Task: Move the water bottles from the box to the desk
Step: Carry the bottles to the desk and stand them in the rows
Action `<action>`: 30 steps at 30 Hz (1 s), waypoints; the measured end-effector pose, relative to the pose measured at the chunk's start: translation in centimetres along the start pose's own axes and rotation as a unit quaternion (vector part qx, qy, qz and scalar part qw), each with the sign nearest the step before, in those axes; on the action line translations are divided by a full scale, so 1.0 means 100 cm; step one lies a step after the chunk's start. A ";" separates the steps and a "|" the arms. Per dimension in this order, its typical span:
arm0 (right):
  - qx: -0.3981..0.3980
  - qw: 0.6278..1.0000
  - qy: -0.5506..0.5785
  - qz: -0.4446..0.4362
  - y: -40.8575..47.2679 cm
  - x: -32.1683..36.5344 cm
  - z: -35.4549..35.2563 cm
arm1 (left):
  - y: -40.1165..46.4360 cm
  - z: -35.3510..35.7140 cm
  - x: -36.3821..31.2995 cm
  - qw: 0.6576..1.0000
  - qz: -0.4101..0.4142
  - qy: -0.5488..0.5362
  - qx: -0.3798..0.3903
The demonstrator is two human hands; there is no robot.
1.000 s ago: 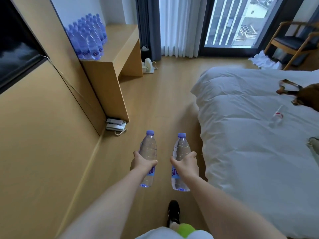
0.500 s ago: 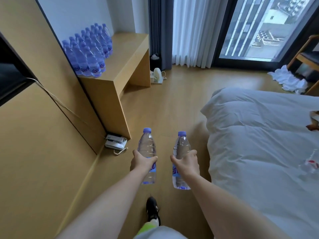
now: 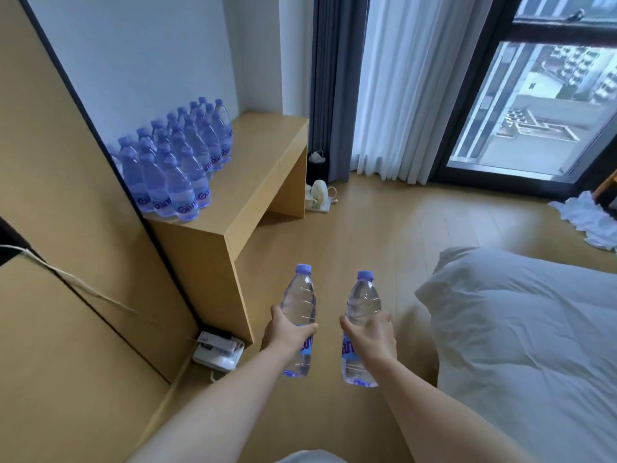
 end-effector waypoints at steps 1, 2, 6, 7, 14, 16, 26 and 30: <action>0.001 1.000 0.000 -0.003 0.013 0.011 0.005 | 0.013 -0.002 -0.010 1.000 -0.001 -0.011 -0.001; -0.001 1.000 -0.001 -0.008 0.025 0.021 0.010 | 0.026 -0.003 -0.018 1.000 -0.002 -0.020 -0.004; 0.001 1.000 -0.003 -0.009 0.075 0.057 0.035 | 0.078 -0.007 -0.045 0.999 -0.007 -0.037 -0.019; 0.008 1.000 0.009 -0.006 0.088 0.065 0.043 | 0.089 -0.007 -0.050 0.999 -0.011 -0.041 -0.022; 0.069 0.996 0.009 -0.051 0.192 0.131 0.104 | 0.180 0.006 -0.090 0.995 -0.047 -0.068 -0.056; 0.094 0.994 0.021 -0.059 0.225 0.152 0.122 | 0.208 0.011 -0.105 0.993 -0.060 -0.071 -0.071; 0.178 0.975 -0.011 -0.131 0.364 0.262 0.168 | 0.318 0.011 -0.185 0.973 -0.116 -0.154 -0.125; 0.208 0.966 -0.017 -0.156 0.396 0.291 0.193 | 0.357 0.009 -0.196 0.969 -0.126 -0.169 -0.131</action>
Point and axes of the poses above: each hand's wrist, its own y-axis towards the middle knuckle, its own z-axis out of the palm, x = y × z, the point moved 6 cm from there along y, towards the middle knuckle, and after that the axes turned 8 degrees about -x, right-handed, at the moved point
